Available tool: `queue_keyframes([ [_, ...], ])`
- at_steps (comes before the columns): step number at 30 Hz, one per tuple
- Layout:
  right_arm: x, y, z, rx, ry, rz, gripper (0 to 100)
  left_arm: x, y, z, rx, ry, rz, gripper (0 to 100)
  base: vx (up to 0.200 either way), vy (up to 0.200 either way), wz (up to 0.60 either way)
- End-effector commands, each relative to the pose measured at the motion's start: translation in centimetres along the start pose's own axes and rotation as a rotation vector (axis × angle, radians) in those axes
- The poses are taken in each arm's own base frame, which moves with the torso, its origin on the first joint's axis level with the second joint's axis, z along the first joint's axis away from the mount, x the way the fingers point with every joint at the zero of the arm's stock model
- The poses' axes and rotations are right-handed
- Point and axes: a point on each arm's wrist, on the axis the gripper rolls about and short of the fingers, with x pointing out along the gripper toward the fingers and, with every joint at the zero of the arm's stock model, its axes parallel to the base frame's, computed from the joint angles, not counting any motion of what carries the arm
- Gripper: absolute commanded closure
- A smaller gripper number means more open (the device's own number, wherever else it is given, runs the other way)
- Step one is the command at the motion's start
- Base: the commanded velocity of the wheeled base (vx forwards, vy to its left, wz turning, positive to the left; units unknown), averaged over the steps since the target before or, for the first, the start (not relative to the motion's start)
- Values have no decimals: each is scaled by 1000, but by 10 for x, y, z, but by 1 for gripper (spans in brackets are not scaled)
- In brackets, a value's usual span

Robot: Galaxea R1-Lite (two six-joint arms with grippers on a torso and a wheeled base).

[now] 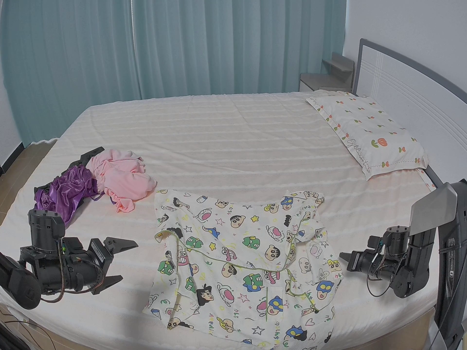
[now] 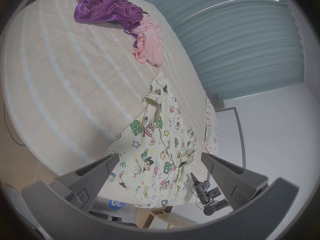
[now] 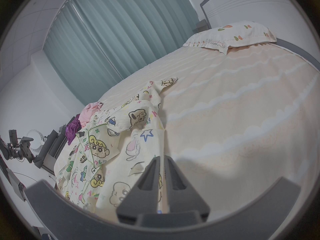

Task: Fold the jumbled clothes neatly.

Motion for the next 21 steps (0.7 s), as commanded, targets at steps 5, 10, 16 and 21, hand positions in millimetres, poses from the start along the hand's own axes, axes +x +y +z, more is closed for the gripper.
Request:
queue_keyframes([
  [5, 12, -1, 2, -10, -21, 15, 0, 0, 0, 0, -20, 3, -2, 0, 0, 0, 0],
  [10, 26, 1, -3, -17, 1, 36, 0, 1, -1, -1, -42, 10, -4, 0, 0, 0, 0],
  [16, 31, 13, -10, -25, 75, 120, 0, 1, -1, -1, -42, 11, -4, 0, 0, 0, 0],
  [21, 34, 14, -9, -25, 85, 142, 100, 2, -1, -1, -43, 12, -1, 0, 0, 0, 0],
])
